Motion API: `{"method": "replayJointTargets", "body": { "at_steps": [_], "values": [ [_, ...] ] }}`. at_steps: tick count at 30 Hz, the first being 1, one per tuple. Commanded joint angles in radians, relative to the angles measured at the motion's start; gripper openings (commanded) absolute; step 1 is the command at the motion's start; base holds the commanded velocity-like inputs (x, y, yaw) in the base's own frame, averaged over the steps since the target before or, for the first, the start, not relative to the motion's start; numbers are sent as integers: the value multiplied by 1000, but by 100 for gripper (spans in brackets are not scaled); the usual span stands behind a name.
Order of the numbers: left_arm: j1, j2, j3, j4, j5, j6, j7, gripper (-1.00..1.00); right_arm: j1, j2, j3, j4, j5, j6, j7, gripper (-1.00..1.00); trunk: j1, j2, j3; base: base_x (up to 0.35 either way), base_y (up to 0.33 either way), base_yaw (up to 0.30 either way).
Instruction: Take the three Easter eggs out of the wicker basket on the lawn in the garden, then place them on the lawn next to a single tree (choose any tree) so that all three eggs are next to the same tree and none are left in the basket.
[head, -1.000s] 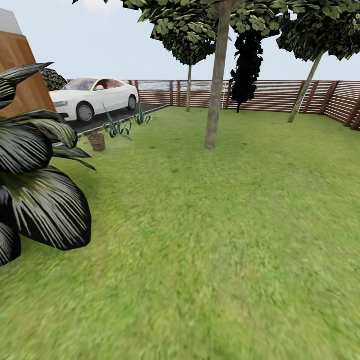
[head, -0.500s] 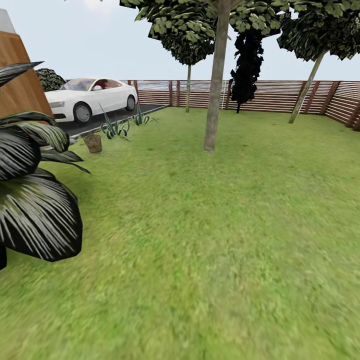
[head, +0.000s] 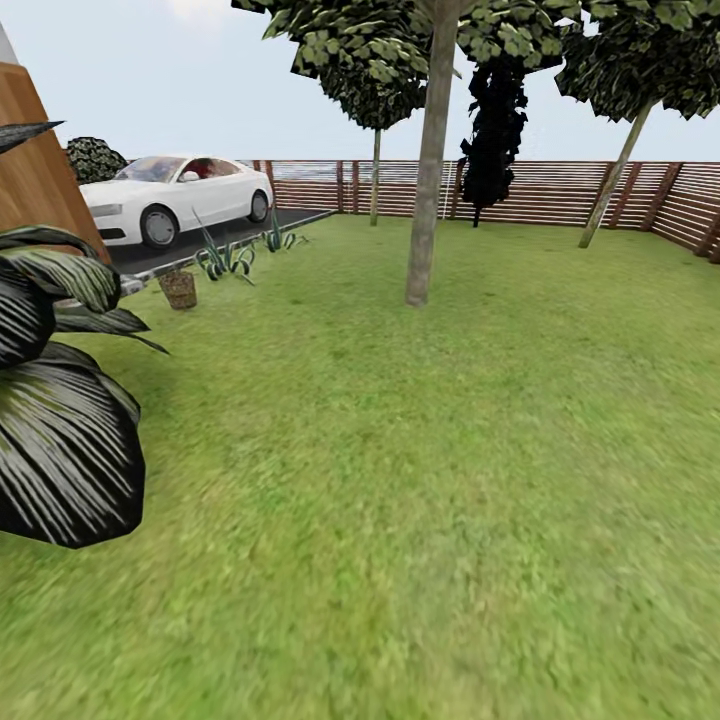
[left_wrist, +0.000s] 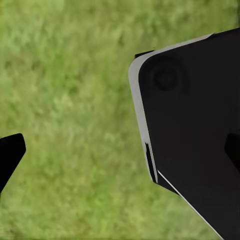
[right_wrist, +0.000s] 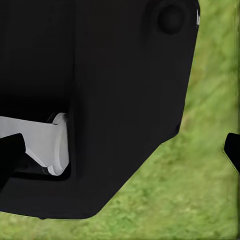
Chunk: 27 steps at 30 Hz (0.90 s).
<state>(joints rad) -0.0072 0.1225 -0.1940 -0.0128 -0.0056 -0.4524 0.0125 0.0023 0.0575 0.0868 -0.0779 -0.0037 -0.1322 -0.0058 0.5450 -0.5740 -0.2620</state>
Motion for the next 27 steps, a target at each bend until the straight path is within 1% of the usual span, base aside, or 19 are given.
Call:
{"method": "replayJointTargets", "body": {
  "at_steps": [1,27],
  "values": [
    [0,0,-4,1,-1,-3,1,100,0,0,7,-1,0,-1,-1,100,1,-1,-1,300,-129,0],
    [0,0,-4,1,-1,-4,1,100,1,-1,7,-1,0,-1,0,100,1,-1,-1,300,-129,0]
  ]
}}
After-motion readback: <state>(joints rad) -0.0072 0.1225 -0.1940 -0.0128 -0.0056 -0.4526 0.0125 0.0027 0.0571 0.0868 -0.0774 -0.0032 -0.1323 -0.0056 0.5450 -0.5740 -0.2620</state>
